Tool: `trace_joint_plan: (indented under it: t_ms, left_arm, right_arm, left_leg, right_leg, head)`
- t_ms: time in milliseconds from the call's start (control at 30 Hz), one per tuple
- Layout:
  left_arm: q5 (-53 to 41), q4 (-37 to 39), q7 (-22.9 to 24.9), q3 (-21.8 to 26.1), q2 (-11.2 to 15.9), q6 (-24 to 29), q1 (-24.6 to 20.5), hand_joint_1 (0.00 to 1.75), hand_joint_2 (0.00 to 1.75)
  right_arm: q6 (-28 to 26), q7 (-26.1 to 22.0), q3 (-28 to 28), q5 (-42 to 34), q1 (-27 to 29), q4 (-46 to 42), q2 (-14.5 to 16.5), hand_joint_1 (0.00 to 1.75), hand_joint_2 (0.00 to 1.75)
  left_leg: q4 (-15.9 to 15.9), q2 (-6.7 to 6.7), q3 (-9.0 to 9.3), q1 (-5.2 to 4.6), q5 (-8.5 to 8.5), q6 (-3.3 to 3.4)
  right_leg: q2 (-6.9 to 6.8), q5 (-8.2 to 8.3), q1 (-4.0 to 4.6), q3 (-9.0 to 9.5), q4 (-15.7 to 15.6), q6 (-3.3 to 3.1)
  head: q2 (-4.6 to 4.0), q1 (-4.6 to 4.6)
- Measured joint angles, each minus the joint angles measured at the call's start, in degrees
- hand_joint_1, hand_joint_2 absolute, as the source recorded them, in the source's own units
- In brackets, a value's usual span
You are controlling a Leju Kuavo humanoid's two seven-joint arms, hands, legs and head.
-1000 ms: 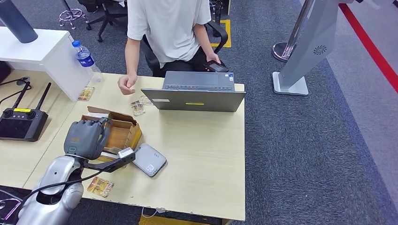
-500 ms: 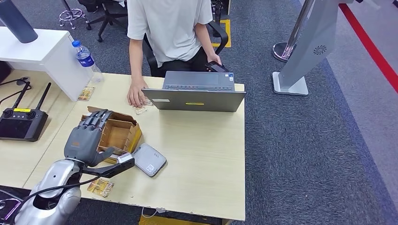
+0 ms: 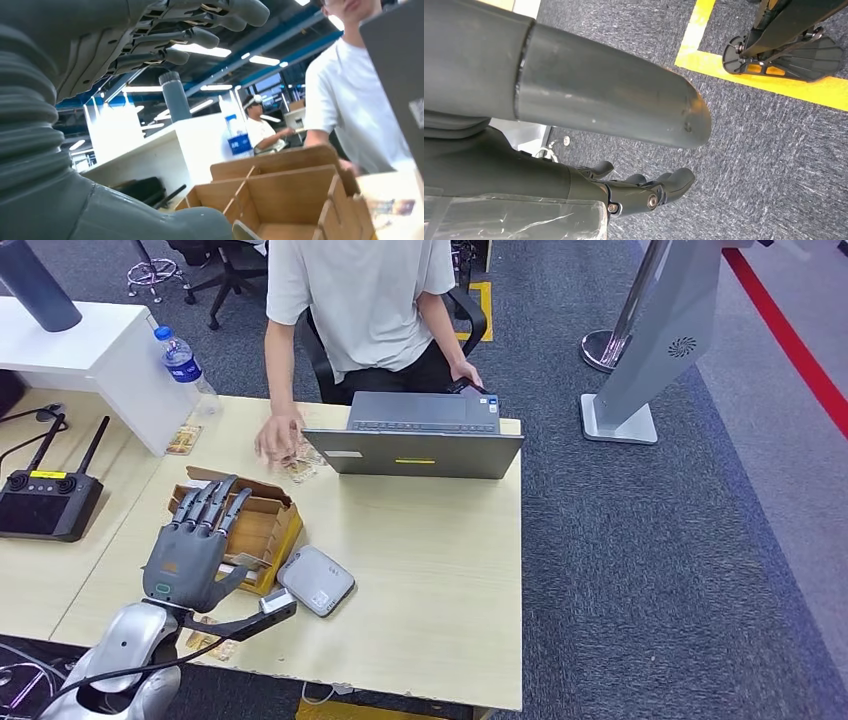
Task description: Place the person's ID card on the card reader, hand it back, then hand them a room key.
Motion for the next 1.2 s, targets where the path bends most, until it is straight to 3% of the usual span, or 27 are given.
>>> trace_joint_plan:
  t_ms: [600,1200]
  left_arm:
    - [-0.23,0.62,3.94,-0.01,-1.31,-2.94,1.54,0.0,1.75]
    - [-3.96,5.67,9.49,3.6,-2.98,-6.29,0.99,0.0,1.75]
  right_arm:
    - [-0.16,0.2,-0.96,1.04,0.0,0.0,0.02,0.0,0.0]
    - [-0.25,0.75,-1.2,2.04,-0.02,0.0,0.02,0.0,0.0]
  left_leg:
    - [0.0,0.0,0.0,0.0,0.0,0.0]
    - [0.0,0.0,-0.01,0.0,0.0,0.0]
  right_leg:
    - [0.0,0.0,0.0,0.0,0.0,0.0]
    - [0.0,0.0,0.0,0.0,0.0,0.0]
  head:
    - [0.0,-0.01]
    - [0.0,-0.01]
